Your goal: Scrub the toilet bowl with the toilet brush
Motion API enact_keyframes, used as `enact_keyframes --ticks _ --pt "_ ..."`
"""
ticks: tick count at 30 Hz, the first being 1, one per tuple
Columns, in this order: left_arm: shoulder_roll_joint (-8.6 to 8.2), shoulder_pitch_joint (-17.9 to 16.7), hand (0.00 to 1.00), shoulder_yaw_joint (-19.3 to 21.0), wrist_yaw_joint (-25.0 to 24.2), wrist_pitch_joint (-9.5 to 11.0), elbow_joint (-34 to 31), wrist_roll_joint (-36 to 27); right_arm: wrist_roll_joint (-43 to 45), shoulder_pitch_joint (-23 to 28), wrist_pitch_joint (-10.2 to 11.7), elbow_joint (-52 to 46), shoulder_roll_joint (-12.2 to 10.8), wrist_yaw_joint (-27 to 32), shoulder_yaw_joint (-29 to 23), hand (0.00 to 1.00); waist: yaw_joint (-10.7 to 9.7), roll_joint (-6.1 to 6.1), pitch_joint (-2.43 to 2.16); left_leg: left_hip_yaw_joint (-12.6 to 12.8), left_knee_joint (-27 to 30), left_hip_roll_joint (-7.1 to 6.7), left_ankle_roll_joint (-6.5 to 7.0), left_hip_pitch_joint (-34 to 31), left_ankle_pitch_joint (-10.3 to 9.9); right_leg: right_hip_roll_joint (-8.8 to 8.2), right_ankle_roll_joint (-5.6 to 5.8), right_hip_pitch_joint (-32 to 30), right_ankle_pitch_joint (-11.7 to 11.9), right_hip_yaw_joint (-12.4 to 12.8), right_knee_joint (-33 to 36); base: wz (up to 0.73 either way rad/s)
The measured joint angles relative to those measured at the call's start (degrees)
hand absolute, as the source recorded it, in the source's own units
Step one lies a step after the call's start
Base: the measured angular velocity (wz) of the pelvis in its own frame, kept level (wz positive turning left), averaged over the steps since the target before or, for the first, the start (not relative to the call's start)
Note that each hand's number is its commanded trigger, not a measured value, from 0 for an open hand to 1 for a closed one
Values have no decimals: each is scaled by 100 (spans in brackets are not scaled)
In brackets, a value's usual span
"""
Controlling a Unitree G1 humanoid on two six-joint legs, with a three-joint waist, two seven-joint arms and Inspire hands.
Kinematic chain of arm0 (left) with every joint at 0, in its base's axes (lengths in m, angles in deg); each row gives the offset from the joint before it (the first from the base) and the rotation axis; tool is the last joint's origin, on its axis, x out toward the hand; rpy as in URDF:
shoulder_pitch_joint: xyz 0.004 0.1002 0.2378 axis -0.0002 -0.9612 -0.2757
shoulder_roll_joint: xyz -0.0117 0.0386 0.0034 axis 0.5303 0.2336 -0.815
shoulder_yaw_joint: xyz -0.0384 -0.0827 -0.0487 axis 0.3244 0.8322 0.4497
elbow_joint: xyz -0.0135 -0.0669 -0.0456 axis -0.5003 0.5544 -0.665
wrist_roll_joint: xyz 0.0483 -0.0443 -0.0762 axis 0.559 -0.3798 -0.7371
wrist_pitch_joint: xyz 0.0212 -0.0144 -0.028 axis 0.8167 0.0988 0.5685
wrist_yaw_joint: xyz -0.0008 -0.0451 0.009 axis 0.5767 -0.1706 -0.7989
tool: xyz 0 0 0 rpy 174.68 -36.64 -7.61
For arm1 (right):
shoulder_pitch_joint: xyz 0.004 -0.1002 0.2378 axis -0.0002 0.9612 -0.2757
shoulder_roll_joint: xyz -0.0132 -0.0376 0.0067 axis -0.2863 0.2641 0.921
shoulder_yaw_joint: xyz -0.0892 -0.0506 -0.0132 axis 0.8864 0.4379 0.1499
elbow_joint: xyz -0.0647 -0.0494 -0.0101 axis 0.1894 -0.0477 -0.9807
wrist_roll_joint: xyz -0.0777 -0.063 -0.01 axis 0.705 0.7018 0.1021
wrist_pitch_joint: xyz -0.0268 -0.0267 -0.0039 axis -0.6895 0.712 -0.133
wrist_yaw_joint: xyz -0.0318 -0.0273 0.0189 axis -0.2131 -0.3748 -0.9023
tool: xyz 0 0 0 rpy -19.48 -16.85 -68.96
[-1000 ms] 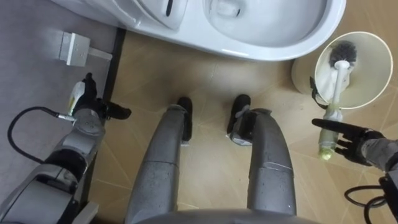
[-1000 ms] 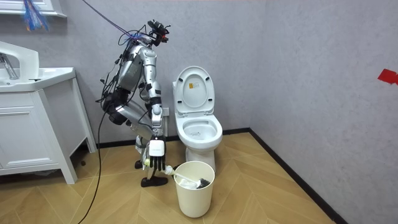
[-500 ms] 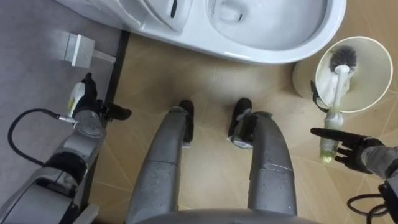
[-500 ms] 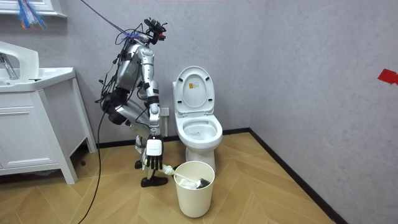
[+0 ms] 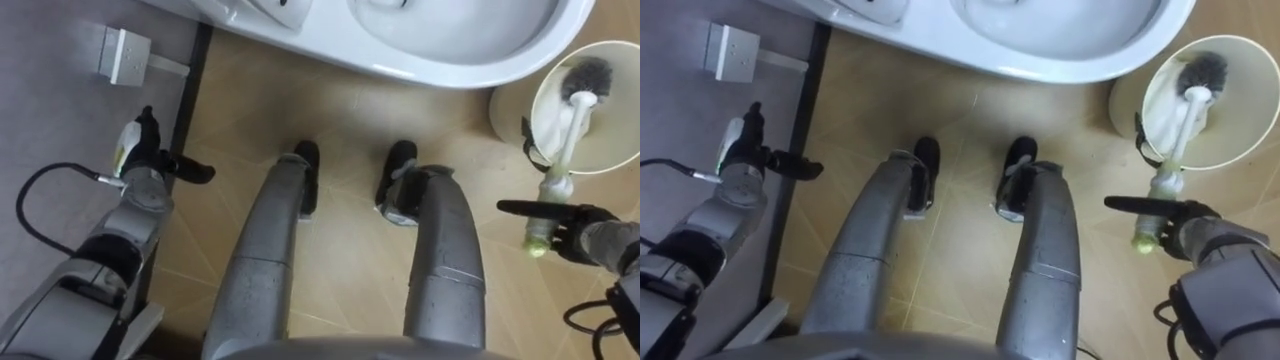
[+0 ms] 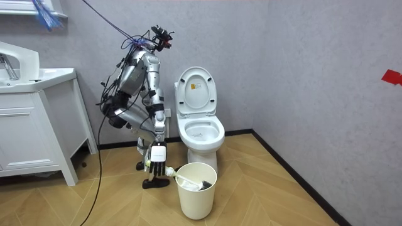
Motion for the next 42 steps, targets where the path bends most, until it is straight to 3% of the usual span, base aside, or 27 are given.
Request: enact_keyframes --ticks 6,7,8,9,16,29,42 --pt "-1 131 0 -193 -11 112 -53 -10 -10 -143 45 -8 29 168 -1 0 8 97 67 33 82 -66 4 -171 -14 -70 7 -220 -50 50 179 5" --pt "-1 136 0 -210 -4 165 -52 -21 -11 -149 52 -13 30 224 0 11 17 102 70 53 82 -76 6 -189 -18 -80 9 -259 -64 74 204 6" --pt "-1 137 0 -210 5 179 -52 -29 -5 -159 51 -13 32 248 0 11 21 102 70 66 83 -76 7 -196 -20 -82 9 -277 -68 84 215 0" --pt "-1 138 0 -210 27 190 -42 -34 1 -174 52 -13 35 287 -1 100 27 105 71 90 86 -77 13 -199 -23 -96 0 -299 -76 94 238 0" --pt "-2 163 0 -208 120 298 5 -30 216 -230 109 -4 52 415 -44 100 109 111 74 95 145 -75 26 -195 -55 -120 -32 -311 -134 81 314 0" --pt "-1 161 0 -208 190 298 -94 -25 202 -295 68 -76 1 489 -147 100 120 140 89 106 230 -77 43 -266 -101 -133 -18 -372 -179 95 392 0" --pt "2 105 0 -210 403 342 -228 -37 -95 -326 293 -271 -4 878 -396 100 80 131 83 88 261 -81 52 -281 -101 -123 -2 -357 -168 87 387 0"
